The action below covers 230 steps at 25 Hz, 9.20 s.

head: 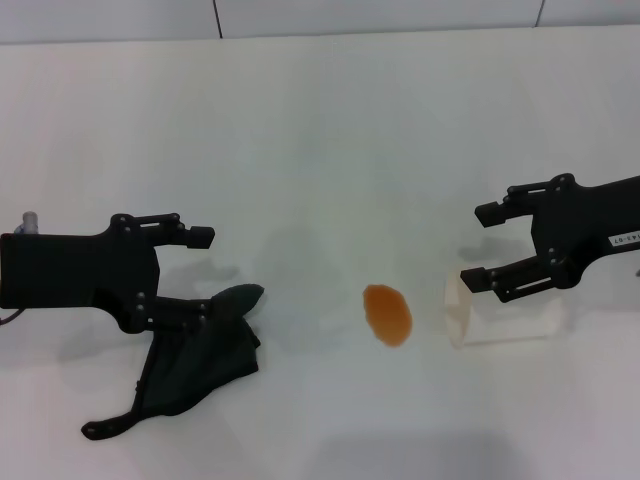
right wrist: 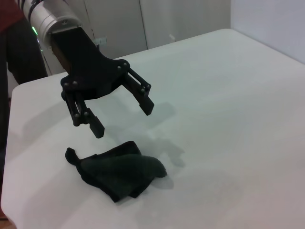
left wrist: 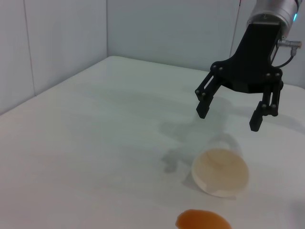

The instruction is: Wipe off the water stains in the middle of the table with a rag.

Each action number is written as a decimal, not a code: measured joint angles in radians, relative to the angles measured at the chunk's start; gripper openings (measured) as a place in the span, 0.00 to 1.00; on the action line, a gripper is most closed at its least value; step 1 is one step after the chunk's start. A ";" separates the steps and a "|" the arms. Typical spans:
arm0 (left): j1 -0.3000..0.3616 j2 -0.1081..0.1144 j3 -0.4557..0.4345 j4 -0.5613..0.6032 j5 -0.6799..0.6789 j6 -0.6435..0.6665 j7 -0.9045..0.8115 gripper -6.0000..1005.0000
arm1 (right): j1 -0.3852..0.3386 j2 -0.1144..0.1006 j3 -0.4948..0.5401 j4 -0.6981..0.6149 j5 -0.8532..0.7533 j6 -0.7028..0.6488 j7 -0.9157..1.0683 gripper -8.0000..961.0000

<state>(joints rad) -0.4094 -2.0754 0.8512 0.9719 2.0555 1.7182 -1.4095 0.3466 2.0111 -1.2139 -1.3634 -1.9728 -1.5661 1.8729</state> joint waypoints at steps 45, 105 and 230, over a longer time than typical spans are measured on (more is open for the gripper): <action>0.000 -0.005 -0.003 -0.007 -0.012 -0.026 -0.020 0.86 | 0.113 -0.002 -0.042 -0.188 -0.364 -0.202 0.110 0.87; -0.009 -0.001 -0.002 -0.045 -0.009 -0.074 -0.019 0.86 | 0.212 0.006 -0.383 -0.126 -0.569 -0.059 0.282 0.87; -0.034 -0.005 0.014 -0.084 -0.001 -0.089 -0.016 0.86 | -0.041 -0.002 0.228 0.676 0.353 0.279 -0.663 0.80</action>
<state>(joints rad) -0.4433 -2.0800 0.8650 0.8881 2.0540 1.6289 -1.4255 0.3054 2.0095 -0.9862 -0.6875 -1.6199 -1.2867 1.2099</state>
